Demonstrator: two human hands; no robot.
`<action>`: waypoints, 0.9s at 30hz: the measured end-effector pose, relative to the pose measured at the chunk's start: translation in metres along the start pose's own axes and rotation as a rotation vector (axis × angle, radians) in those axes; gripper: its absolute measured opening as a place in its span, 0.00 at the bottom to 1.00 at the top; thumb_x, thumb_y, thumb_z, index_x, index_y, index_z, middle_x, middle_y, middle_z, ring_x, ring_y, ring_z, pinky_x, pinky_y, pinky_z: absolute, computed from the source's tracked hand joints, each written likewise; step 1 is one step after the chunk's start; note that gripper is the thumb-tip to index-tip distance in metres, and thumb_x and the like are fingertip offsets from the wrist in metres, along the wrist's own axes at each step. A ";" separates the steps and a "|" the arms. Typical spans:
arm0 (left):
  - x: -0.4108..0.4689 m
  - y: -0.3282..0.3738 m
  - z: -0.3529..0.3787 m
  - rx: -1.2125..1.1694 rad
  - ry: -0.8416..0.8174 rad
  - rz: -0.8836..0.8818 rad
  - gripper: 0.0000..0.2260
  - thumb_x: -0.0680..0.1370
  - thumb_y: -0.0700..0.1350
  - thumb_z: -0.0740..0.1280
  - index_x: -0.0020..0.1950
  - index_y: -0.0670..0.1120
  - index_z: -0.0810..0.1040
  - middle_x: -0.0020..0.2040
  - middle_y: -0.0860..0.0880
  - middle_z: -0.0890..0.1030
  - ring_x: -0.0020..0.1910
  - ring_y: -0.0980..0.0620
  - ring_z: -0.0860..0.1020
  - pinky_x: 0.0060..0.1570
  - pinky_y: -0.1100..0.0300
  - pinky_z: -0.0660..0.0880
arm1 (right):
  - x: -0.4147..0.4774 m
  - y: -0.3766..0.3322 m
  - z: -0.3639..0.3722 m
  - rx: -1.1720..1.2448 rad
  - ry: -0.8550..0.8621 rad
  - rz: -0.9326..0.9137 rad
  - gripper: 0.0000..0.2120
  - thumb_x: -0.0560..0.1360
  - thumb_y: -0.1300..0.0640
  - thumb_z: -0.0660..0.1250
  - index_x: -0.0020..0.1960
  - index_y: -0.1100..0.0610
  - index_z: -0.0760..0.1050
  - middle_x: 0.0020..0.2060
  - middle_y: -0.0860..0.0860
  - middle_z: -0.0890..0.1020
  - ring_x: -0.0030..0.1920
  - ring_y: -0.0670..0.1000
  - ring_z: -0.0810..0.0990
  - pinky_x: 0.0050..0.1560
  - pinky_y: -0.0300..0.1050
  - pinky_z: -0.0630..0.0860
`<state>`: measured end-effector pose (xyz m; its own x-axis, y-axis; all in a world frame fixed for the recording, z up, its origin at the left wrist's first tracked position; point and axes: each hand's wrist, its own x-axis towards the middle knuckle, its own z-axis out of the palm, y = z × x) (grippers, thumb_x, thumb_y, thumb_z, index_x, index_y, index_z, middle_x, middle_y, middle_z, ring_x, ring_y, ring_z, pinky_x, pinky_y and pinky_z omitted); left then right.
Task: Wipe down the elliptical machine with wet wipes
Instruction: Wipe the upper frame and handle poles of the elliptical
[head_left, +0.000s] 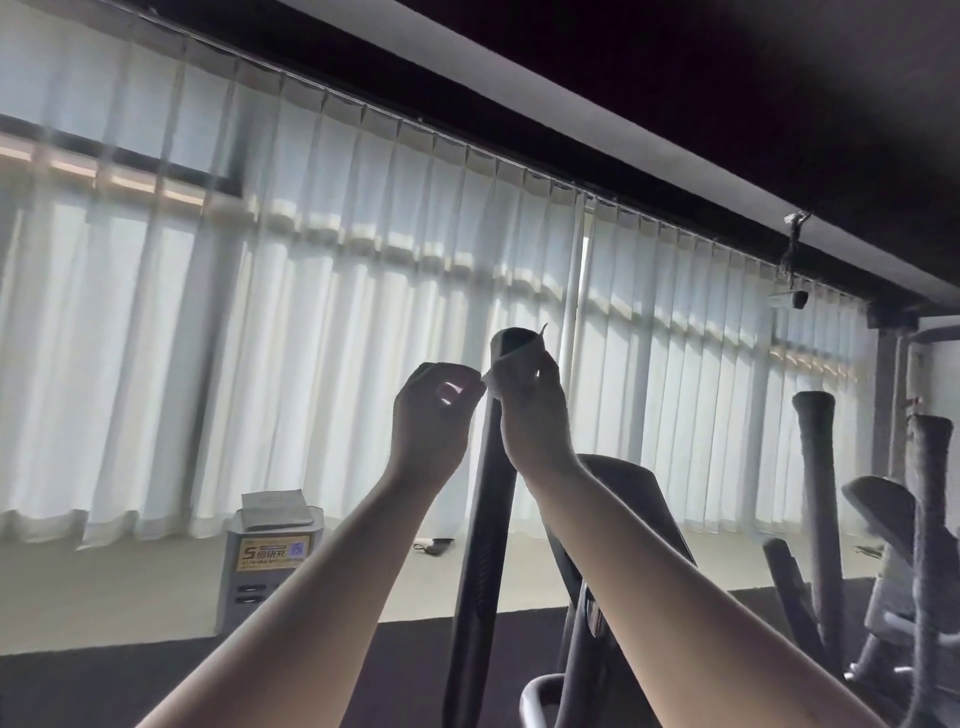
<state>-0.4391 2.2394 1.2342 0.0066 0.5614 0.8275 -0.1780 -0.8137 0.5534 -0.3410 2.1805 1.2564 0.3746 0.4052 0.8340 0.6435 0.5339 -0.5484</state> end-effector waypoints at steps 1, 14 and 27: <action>-0.001 -0.002 -0.002 -0.004 0.010 -0.009 0.05 0.77 0.46 0.71 0.43 0.53 0.84 0.47 0.57 0.82 0.43 0.60 0.80 0.42 0.71 0.71 | 0.001 -0.002 0.000 -0.023 -0.022 -0.008 0.07 0.79 0.58 0.64 0.44 0.58 0.67 0.31 0.49 0.72 0.31 0.45 0.69 0.35 0.39 0.68; -0.003 -0.004 -0.018 -0.022 -0.017 -0.042 0.05 0.78 0.44 0.69 0.45 0.53 0.83 0.45 0.57 0.83 0.40 0.62 0.80 0.38 0.65 0.71 | 0.000 0.000 -0.006 -0.162 0.024 -0.041 0.32 0.84 0.57 0.58 0.84 0.47 0.46 0.39 0.50 0.78 0.38 0.46 0.77 0.39 0.35 0.72; -0.010 -0.003 -0.017 -0.053 -0.045 -0.061 0.06 0.78 0.45 0.69 0.44 0.54 0.83 0.43 0.57 0.83 0.41 0.59 0.81 0.40 0.64 0.70 | -0.060 0.027 -0.010 -0.278 0.116 -0.127 0.17 0.85 0.64 0.58 0.72 0.59 0.75 0.44 0.42 0.82 0.43 0.42 0.82 0.48 0.23 0.71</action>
<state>-0.4555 2.2386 1.2224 0.0632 0.6016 0.7963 -0.2274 -0.7682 0.5985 -0.3394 2.1632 1.1916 0.3429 0.2520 0.9050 0.8416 0.3455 -0.4151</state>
